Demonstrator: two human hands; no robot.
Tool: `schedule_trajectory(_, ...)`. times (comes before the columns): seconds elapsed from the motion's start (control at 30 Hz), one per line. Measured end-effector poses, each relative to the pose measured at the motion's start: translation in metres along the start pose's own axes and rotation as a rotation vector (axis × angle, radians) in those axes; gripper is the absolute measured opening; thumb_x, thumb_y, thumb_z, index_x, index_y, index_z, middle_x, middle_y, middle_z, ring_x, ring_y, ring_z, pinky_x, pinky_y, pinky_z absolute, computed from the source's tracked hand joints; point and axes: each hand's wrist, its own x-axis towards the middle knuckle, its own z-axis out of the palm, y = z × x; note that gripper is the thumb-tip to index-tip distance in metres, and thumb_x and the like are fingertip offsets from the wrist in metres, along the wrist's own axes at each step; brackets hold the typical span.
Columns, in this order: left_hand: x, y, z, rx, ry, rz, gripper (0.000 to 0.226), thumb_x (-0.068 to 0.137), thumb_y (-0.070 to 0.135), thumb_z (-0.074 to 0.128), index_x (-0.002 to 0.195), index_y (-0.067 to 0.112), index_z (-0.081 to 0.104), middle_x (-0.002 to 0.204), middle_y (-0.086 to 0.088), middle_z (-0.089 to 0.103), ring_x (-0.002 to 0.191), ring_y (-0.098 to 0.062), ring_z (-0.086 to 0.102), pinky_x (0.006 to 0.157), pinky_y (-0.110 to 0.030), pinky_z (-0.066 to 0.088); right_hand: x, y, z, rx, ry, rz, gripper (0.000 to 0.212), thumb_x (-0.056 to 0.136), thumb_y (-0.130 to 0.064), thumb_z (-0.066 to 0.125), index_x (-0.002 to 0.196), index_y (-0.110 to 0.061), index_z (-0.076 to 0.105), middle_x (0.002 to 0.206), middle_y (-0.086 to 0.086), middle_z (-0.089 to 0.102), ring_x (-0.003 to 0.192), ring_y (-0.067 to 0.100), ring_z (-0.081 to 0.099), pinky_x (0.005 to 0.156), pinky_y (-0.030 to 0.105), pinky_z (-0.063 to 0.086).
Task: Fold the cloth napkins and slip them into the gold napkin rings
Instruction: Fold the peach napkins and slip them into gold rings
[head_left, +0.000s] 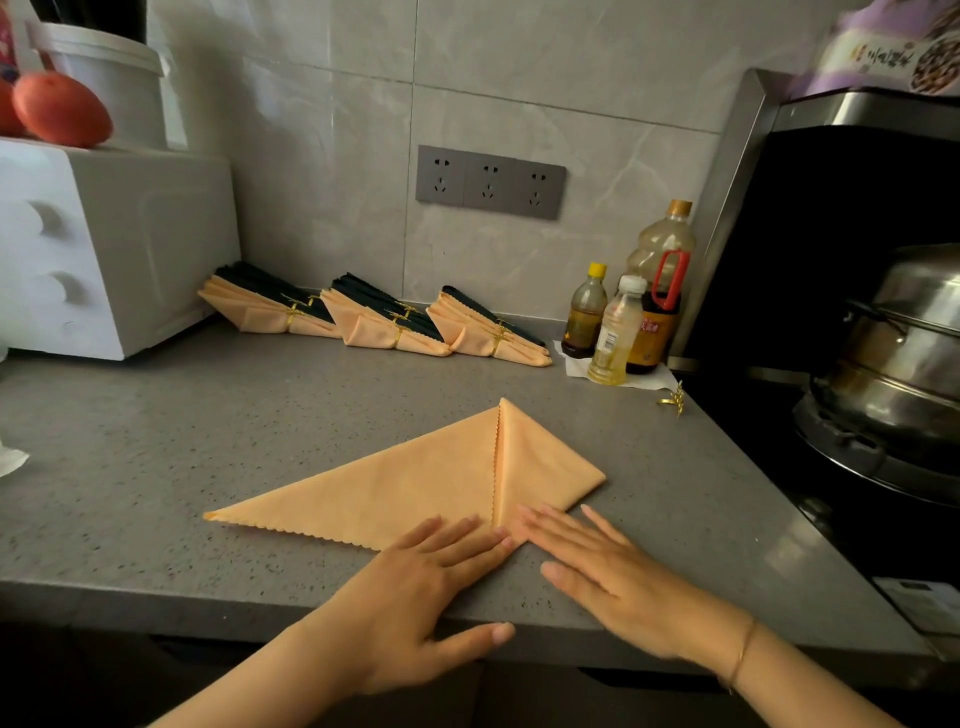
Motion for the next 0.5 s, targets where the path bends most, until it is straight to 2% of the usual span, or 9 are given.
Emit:
schedule_trajectory(0.1,0.001,0.001,0.001,-0.011,-0.003,0.001,0.067,0.090,0.072,0.024,0.148,0.048,0.001,0.154,0.030,-0.004,0.137,0.014,-0.016,0.107,-0.016,-0.023,0.001,0.022,-0.007,-0.042,0.007,0.115,0.060,0.088,-0.062,0.004,0.143,-0.044,-0.007,0.142,-0.037,-0.018,0.125,-0.025,-0.023,0.110,0.016,-0.017)
schedule_trajectory(0.23,0.000,0.001,0.001,-0.023,0.001,-0.006,0.066,0.090,0.072,0.024,0.148,0.049,0.002,0.153,0.032,-0.003,0.137,0.015,-0.015,0.107,-0.014,-0.022,0.007,0.048,-0.015,-0.011,0.043,0.221,0.053,0.095,-0.053,0.009,0.144,-0.041,-0.006,0.145,-0.032,-0.014,0.129,-0.021,-0.018,0.104,0.009,-0.017)
schedule_trajectory(0.37,0.000,0.002,0.001,-0.023,0.018,-0.006,0.066,0.091,0.071,0.024,0.148,0.047,0.004,0.154,0.030,-0.001,0.138,0.015,-0.013,0.111,-0.017,-0.018,0.015,0.059,-0.017,-0.046,0.070,0.244,0.051,0.099,-0.048,0.009,0.146,-0.036,-0.006,0.153,-0.023,-0.011,0.134,-0.010,-0.018,0.109,0.016,-0.015)
schedule_trajectory(0.43,0.000,0.002,0.000,-0.035,0.008,-0.011,0.066,0.091,0.071,0.024,0.149,0.046,0.004,0.154,0.029,0.000,0.138,0.014,-0.012,0.114,-0.020,-0.014,0.016,0.053,-0.018,-0.068,0.097,0.246,0.052,0.100,-0.047,0.012,0.148,-0.034,-0.002,0.152,-0.024,-0.009,0.132,-0.009,-0.018,0.107,0.016,-0.015)
schedule_trajectory(0.5,-0.001,0.005,-0.001,-0.034,0.004,-0.018,0.068,0.090,0.071,0.023,0.149,0.044,0.001,0.155,0.027,-0.003,0.138,0.013,-0.013,0.117,-0.021,-0.011,0.014,0.040,-0.018,-0.022,0.142,0.254,0.052,0.100,-0.048,0.020,0.149,-0.034,0.010,0.149,-0.026,0.000,0.133,-0.008,-0.009,0.105,0.015,-0.009)
